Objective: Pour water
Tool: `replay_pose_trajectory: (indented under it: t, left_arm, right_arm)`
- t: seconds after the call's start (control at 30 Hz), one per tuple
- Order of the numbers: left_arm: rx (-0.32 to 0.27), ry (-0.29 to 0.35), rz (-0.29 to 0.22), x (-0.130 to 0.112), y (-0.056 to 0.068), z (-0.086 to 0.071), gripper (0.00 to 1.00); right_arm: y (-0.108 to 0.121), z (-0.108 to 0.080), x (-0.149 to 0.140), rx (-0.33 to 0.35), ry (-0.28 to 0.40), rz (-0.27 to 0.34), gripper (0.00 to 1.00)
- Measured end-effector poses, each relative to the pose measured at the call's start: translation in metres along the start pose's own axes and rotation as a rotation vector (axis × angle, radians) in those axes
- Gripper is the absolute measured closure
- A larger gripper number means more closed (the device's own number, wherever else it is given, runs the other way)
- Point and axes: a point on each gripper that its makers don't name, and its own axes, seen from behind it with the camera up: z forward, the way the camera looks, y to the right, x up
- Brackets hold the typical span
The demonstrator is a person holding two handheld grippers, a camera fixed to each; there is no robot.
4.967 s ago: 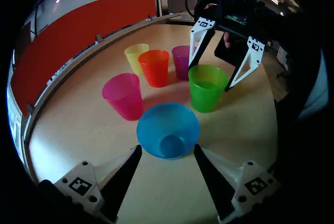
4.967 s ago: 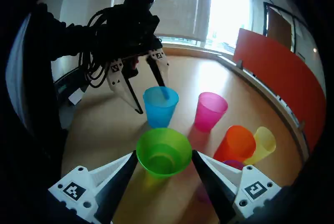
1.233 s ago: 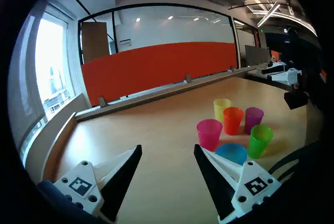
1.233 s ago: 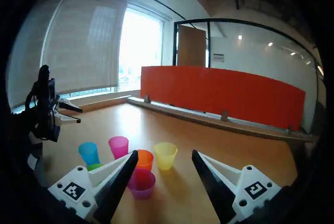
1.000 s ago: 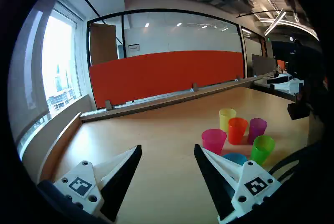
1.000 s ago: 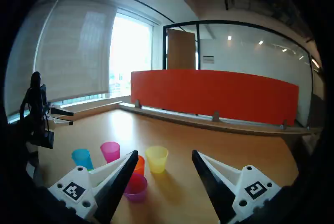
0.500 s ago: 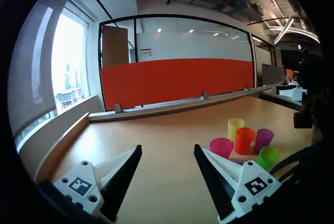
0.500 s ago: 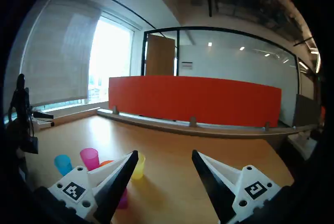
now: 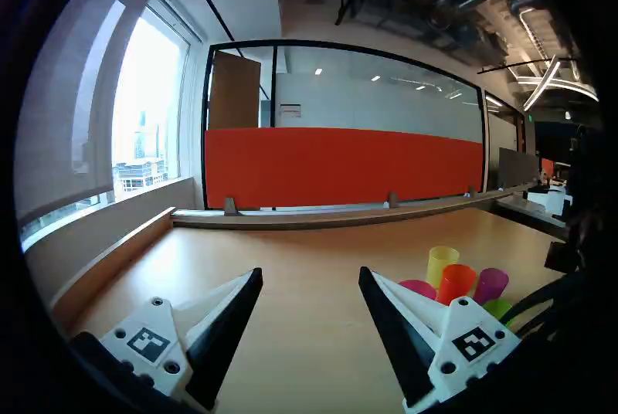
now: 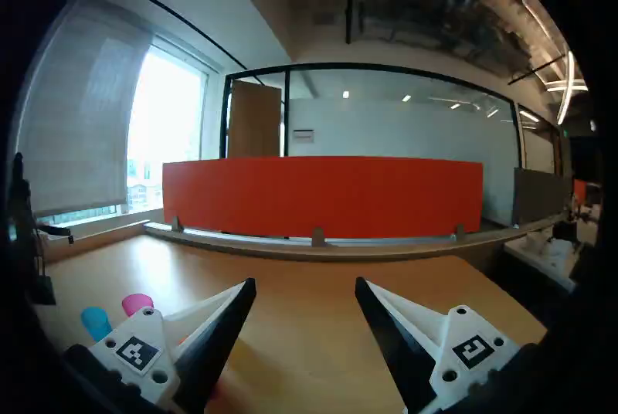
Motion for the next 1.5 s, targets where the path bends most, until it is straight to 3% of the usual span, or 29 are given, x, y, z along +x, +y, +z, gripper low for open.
replay_pose_trajectory:
  t: [0.2, 0.4, 1.1, 1.5]
  left_arm:
    - [0.025, 0.035, -0.016, 0.012, -0.003, 0.0, 0.07]
    - [0.042, 0.056, -0.023, 0.019, -0.006, 0.001, 0.07]
    - [0.087, 0.12, -0.034, 0.02, -0.004, 0.004, 0.07]
    - [0.147, 0.154, -0.061, 0.012, -0.017, 0.008, 0.08]
  right_arm:
    - [0.015, -0.004, -0.009, -0.069, 0.004, 0.009, 0.0]
    - [0.021, -0.009, -0.008, -0.109, 0.02, -0.02, 0.0]
    - [0.039, -0.018, -0.002, -0.175, 0.041, -0.032, 0.0]
    - [0.047, -0.025, -0.013, -0.205, 0.029, -0.035, 0.0]
